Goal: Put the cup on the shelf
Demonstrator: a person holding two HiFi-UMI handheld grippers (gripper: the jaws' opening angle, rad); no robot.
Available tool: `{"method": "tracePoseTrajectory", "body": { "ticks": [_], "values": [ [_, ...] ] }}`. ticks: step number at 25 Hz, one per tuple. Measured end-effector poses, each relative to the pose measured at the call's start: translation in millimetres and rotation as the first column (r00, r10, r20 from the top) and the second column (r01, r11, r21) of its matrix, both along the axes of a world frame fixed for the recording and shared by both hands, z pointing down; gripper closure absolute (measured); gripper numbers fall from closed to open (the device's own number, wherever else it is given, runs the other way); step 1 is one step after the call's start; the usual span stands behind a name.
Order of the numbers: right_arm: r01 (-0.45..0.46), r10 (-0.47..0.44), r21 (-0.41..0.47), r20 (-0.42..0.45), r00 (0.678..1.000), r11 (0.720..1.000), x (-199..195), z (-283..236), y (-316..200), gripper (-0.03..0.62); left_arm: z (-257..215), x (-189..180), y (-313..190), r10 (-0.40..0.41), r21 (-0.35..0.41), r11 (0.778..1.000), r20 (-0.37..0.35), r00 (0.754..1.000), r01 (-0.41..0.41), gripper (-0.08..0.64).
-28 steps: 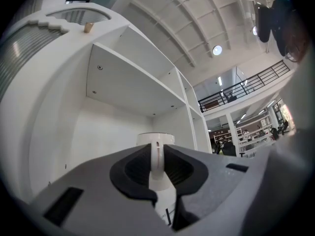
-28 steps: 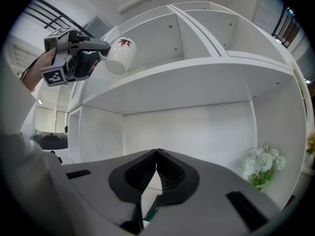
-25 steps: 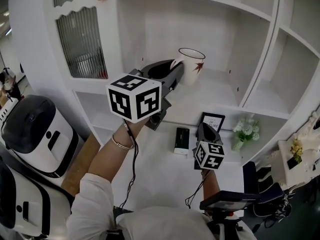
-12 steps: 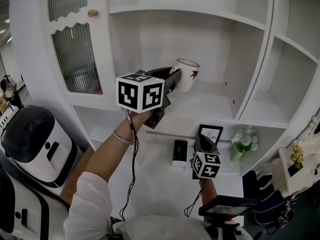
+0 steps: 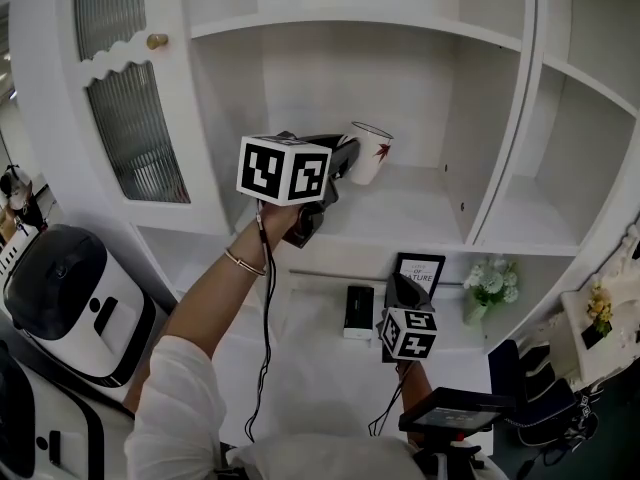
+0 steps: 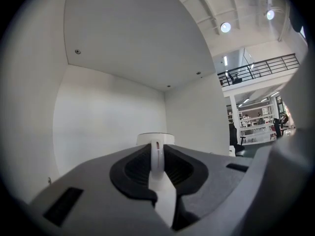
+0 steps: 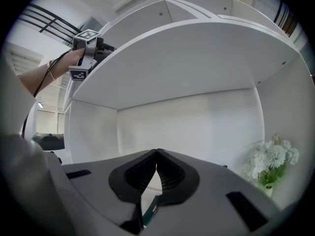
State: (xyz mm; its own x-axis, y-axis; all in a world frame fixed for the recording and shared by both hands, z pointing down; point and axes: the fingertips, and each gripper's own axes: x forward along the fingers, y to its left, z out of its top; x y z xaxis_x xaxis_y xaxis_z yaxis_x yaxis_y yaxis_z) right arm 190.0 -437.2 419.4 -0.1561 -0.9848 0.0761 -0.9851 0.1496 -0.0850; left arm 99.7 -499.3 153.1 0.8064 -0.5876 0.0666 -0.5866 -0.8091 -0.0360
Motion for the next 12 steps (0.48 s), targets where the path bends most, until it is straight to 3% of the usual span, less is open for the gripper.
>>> {"method": "tracePoseTrajectory", "body": {
  "ticks": [12],
  "values": [
    [0.012,-0.012,-0.012,0.021,1.000,1.000,-3.9,10.2,-9.5,0.569,9.9,27.9,-20.3,0.055,-0.022,0.998,0.079,0.995,-0.054,0.500]
  ]
}}
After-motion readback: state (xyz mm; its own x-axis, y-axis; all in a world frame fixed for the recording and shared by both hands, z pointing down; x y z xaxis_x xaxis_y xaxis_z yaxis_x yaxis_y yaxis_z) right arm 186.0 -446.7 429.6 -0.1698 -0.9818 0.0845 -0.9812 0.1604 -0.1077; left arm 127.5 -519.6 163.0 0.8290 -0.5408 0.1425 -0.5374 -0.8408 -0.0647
